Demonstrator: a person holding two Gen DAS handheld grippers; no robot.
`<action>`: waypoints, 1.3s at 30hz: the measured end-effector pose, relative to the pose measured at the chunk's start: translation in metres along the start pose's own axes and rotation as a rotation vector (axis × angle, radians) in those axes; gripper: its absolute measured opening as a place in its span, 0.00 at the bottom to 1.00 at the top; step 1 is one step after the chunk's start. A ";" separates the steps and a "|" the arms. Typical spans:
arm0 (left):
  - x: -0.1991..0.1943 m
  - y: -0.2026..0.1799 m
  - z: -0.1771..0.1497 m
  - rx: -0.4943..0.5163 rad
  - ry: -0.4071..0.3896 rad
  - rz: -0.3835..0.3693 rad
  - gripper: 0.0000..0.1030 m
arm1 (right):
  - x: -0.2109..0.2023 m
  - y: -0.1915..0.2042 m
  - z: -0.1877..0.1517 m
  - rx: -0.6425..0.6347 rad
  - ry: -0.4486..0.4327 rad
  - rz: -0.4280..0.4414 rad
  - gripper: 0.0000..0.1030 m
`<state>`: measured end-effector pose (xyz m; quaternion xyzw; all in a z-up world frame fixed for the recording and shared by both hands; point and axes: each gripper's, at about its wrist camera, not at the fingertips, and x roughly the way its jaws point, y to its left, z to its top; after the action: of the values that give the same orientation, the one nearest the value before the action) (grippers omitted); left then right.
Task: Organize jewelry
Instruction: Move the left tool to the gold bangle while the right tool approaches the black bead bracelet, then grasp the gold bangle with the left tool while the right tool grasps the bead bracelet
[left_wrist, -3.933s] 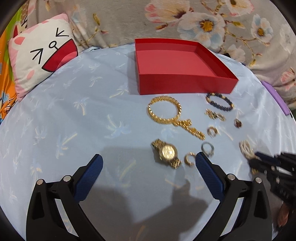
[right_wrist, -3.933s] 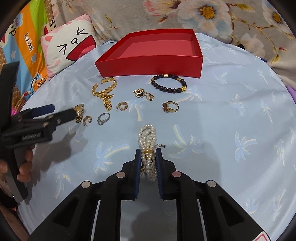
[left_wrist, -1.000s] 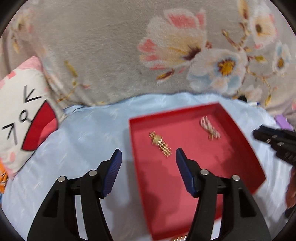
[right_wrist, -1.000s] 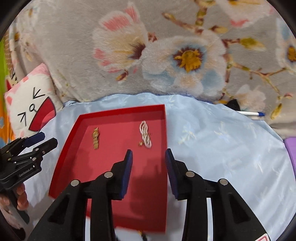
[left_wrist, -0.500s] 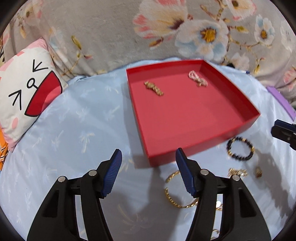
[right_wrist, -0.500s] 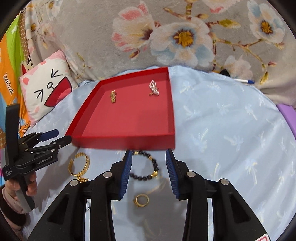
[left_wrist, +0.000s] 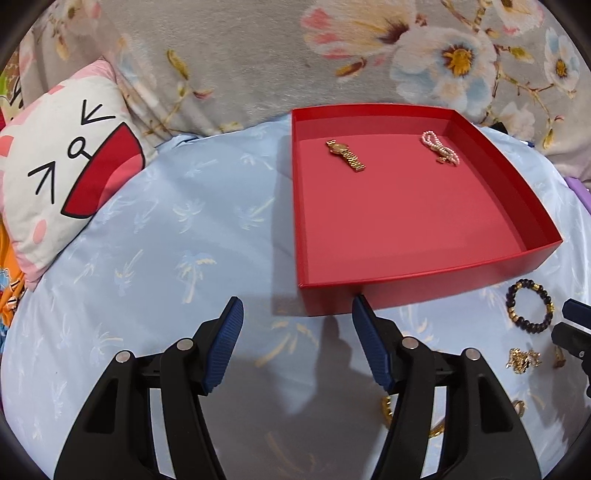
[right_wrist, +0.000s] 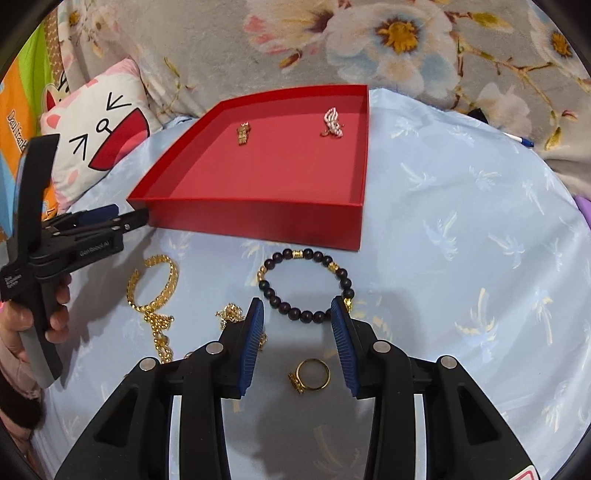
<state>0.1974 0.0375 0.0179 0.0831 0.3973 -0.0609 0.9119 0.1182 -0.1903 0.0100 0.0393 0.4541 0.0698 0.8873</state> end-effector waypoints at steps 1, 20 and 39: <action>-0.002 0.000 -0.002 0.002 0.002 -0.011 0.59 | 0.001 0.000 -0.001 0.000 0.001 -0.003 0.36; -0.032 -0.033 -0.042 0.041 0.028 -0.160 0.65 | -0.021 0.008 -0.018 0.007 -0.014 0.027 0.37; -0.020 -0.057 -0.047 0.065 0.069 -0.197 0.62 | -0.008 -0.001 -0.018 0.036 0.016 0.027 0.37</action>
<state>0.1406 -0.0082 -0.0050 0.0753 0.4324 -0.1600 0.8842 0.0994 -0.1925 0.0058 0.0607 0.4620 0.0742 0.8817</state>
